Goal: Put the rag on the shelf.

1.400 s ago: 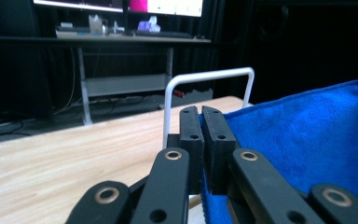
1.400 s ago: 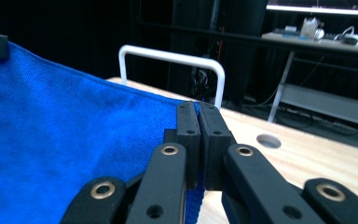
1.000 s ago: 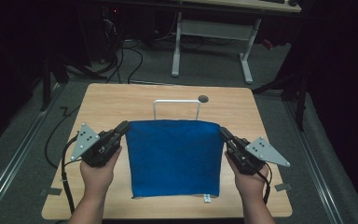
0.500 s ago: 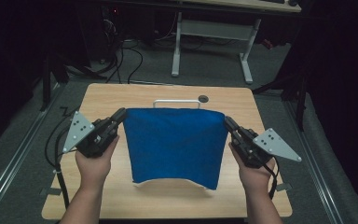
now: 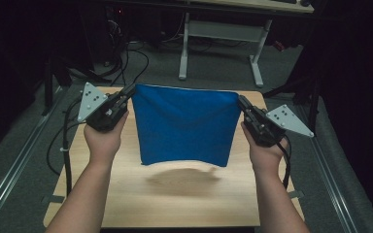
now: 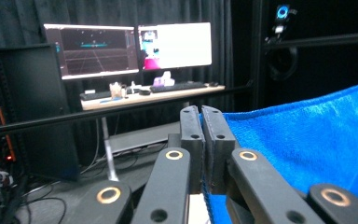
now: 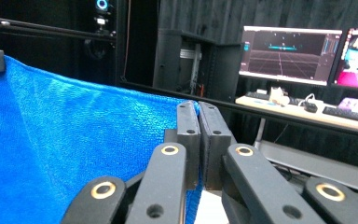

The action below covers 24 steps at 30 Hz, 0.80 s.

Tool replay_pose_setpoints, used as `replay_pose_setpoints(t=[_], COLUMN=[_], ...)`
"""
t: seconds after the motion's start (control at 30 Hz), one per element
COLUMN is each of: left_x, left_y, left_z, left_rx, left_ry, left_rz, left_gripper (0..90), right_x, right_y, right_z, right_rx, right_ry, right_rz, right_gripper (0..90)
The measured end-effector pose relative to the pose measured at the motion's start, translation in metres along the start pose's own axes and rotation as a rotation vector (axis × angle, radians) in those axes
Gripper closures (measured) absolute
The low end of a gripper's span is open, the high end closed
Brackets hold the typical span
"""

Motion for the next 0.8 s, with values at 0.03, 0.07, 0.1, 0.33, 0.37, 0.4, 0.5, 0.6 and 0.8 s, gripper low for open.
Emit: replay_pose_setpoints(t=[0.03,0.07,0.1,0.33,0.37,0.4,0.5,0.6,0.8], left_x=[-0.002,-0.003,-0.005,-0.013,-0.014,-0.016,-0.019,-0.020,-0.023], left_y=[-0.003,-0.004,-0.007,-0.019,-0.020,-0.021,-0.024,-0.028,-0.036], left_z=[0.006,0.009,0.015,0.047,0.050,0.055,0.064,0.072,0.085], left_rx=[0.001,0.002,0.004,0.021,0.022,0.023,0.024,0.032,0.056], left_ry=[-0.009,-0.015,-0.028,-0.085,-0.089,-0.103,-0.124,-0.126,-0.159], left_rz=[0.001,0.000,-0.003,0.006,0.005,0.009,0.017,0.021,0.047], left_gripper=[88.4,88.4,88.4,88.4,88.4,88.3,88.4,88.4,88.3], right_x=[0.000,0.000,0.000,-0.001,-0.002,-0.002,-0.005,-0.007,-0.007], right_y=[0.002,0.006,0.006,0.019,0.022,0.024,0.033,0.042,0.049], right_z=[0.002,0.009,0.009,0.036,0.040,0.043,0.056,0.071,0.093], right_rx=[-0.002,-0.011,-0.011,-0.045,-0.050,-0.056,-0.077,-0.094,-0.109], right_ry=[-0.002,-0.006,-0.006,-0.039,-0.046,-0.053,-0.080,-0.106,-0.129], right_rz=[0.005,0.008,0.008,0.018,0.016,0.024,0.024,0.036,0.029], right_gripper=[88.7,88.7,88.7,88.7,88.7,88.7,88.7,88.7,88.8])
Point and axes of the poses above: each handheld gripper's, and its own axes: z roughly forward along the jaws, x roughly out of its top, y roughly to its right, the point moved 3 cm from there along z, roughly forward along the jaws, and after that the axes turned 14 degrees about z, right-handed, at the moved point
